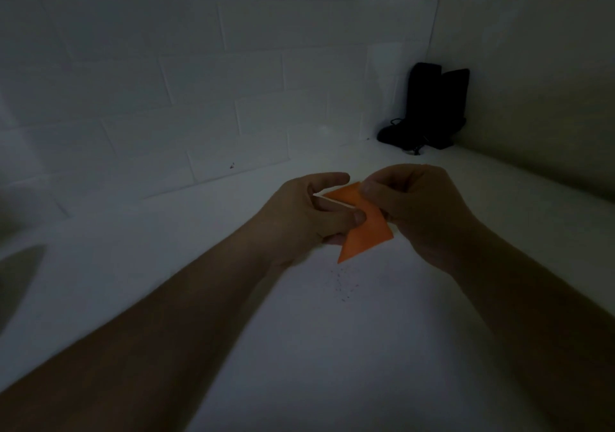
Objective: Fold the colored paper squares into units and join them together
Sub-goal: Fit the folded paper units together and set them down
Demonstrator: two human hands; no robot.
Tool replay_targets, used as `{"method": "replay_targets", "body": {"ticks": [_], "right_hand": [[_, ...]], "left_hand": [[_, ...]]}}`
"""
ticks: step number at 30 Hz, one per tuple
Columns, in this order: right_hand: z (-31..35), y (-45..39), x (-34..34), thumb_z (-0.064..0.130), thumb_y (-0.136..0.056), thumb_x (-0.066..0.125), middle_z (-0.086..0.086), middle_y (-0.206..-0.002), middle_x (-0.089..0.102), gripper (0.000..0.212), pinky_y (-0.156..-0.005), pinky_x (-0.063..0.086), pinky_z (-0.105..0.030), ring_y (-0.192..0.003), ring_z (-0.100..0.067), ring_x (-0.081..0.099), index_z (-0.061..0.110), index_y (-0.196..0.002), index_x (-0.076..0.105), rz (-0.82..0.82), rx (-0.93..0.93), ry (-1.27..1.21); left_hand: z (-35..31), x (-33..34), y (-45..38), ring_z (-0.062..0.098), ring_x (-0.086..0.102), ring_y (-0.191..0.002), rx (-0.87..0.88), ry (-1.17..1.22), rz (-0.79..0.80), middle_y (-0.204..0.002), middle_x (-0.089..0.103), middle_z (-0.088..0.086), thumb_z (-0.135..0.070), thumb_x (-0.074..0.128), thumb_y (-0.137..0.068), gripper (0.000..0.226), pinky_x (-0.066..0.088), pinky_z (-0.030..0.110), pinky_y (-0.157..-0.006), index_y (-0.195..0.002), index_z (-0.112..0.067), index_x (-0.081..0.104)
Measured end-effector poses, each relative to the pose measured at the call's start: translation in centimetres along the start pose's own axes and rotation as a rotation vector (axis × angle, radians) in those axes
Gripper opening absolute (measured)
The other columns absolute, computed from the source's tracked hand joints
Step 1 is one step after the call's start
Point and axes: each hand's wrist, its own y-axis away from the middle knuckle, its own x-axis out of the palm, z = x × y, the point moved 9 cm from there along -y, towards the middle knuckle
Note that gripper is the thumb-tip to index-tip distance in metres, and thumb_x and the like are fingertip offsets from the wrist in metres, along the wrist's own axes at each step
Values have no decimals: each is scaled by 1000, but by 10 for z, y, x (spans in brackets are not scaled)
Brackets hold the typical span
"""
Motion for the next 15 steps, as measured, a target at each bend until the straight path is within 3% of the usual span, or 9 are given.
{"method": "replay_targets", "body": {"ticks": [7, 12, 15], "right_hand": [[-1, -1, -2, 8, -91, 69, 5, -68, 70, 17, -62, 51, -21, -65, -7, 66, 17, -77, 74, -10, 8, -33], [1, -3, -13, 10, -89, 72, 4, -71, 72, 18, -63, 50, -25, -66, -6, 65, 21, -75, 75, -85, -22, -44], [-1, -4, -16, 11, -89, 72, 5, -71, 72, 16, -64, 51, -25, -66, -5, 64, 21, -76, 75, -108, -19, -44]], "left_hand": [[2, 2, -2, 7, 73, -69, 26, 21, 17, -83, 78, 5, 1, 75, -88, 62, 57, 17, -65, -144, -15, 54], [5, -1, -2, 14, 72, -71, 42, -107, 7, -86, 77, 16, -7, 75, -91, 21, 58, 21, -66, -111, -1, 75], [8, -3, -6, 19, 72, -71, 37, -181, 7, -86, 77, 18, -14, 78, -90, 15, 62, 27, -74, -103, -8, 79]]}}
